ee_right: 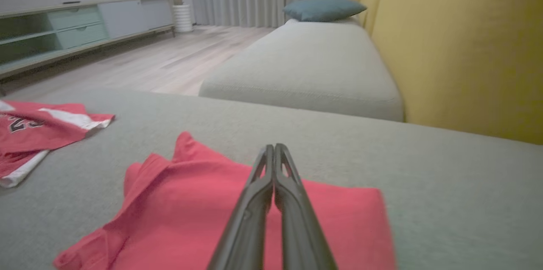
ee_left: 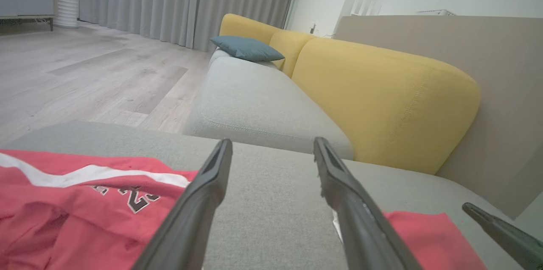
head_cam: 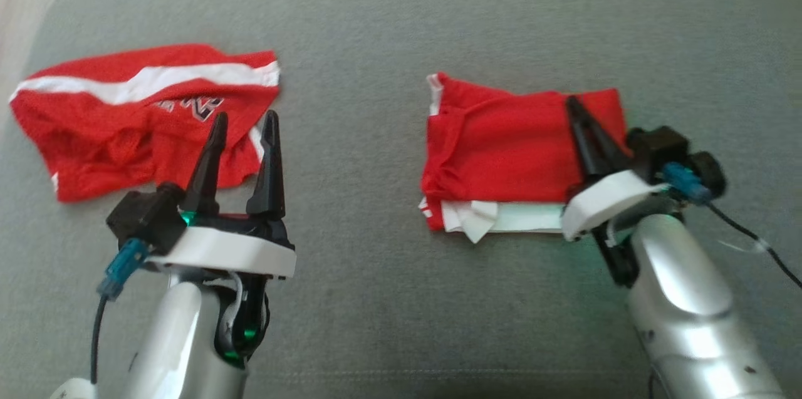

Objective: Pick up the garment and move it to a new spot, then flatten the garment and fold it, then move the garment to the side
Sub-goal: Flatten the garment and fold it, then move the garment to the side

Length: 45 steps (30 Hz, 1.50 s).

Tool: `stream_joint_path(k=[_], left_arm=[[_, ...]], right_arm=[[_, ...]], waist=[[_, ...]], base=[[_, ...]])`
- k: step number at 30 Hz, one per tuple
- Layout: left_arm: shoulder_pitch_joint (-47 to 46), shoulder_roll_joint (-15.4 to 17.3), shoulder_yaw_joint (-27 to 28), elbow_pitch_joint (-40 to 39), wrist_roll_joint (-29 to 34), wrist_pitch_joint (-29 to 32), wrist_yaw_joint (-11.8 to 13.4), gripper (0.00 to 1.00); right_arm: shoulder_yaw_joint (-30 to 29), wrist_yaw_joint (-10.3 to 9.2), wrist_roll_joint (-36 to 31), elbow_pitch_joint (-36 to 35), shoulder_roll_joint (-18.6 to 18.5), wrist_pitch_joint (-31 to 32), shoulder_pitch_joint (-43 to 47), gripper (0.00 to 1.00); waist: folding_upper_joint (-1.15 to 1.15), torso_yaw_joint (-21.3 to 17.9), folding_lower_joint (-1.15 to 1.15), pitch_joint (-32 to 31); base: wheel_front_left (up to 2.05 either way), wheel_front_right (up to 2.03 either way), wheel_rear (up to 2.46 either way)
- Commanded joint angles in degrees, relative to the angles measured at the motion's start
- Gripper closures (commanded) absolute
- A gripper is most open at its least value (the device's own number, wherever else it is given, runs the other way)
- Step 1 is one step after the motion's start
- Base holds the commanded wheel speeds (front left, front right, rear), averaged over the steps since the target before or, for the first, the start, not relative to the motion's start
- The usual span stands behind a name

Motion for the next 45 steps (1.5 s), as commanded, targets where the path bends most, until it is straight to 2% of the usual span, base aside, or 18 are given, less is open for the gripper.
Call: stream_joint_path(k=[1,6,7,8,15,27,36,45], left_arm=[[-1.2,0.5,2.3,-2.3,0.4,-0.3,0.1,0.0],[-0.7,0.5,2.7,-2.8,0.4,-0.3,0.2,0.0],[-0.5,0.5,2.7,-2.8,0.4,-0.3,0.2,0.0],[-0.4,0.5,2.7,-2.7,0.4,-0.3,0.2,0.0],[1.9,0.5,2.0,-1.2,0.9,-0.3,0.3,0.0],[2.5,0.5,2.0,-1.1,1.1,-0.3,0.3,0.0],[1.0,0.5,0.4,-1.3,1.1,-0.3,0.1,0.0],[-2.1,0.5,-1.1,-0.7,1.2,-0.3,-0.3,0.0]], right_arm=[[-0.8,-0.05,-0.6,-3.6,0.3,-0.7,1.3,1.0],[-7.2,-0.05,-1.7,-11.4,0.4,-0.8,5.4,1.0],[-8.2,-0.05,-1.8,-12.8,0.4,-0.8,6.3,0.78],[-9.1,-0.05,-2.0,-14.1,0.5,-0.8,7.3,0.0],[-12.9,-0.05,-1.9,-21.3,0.9,-0.8,14.5,0.0],[-13.2,-0.05,-0.6,-23.1,1.0,-0.8,17.6,0.0],[-14.4,-0.05,-0.7,-19.2,1.0,2.8,14.1,0.0],[-16.3,-0.05,1.8,-8.0,1.0,9.3,5.4,0.0]], waist=[[0.0,-1.8,0.0,-1.3],[0.0,-3.5,0.0,-2.4],[0.0,-3.8,0.0,-2.6],[0.0,-4.0,0.0,-2.9],[0.0,-5.2,0.0,-4.2],[0.0,-5.0,0.0,-3.9],[0.0,-2.8,0.0,-0.4],[0.0,1.5,0.0,5.7]], base=[[0.0,0.0,0.0],[0.0,0.0,0.0],[0.0,0.0,0.0],[0.0,0.0,0.0],[0.0,0.0,0.0],[0.0,0.0,0.0],[0.0,0.0,0.0],[0.0,0.0,0.0]])
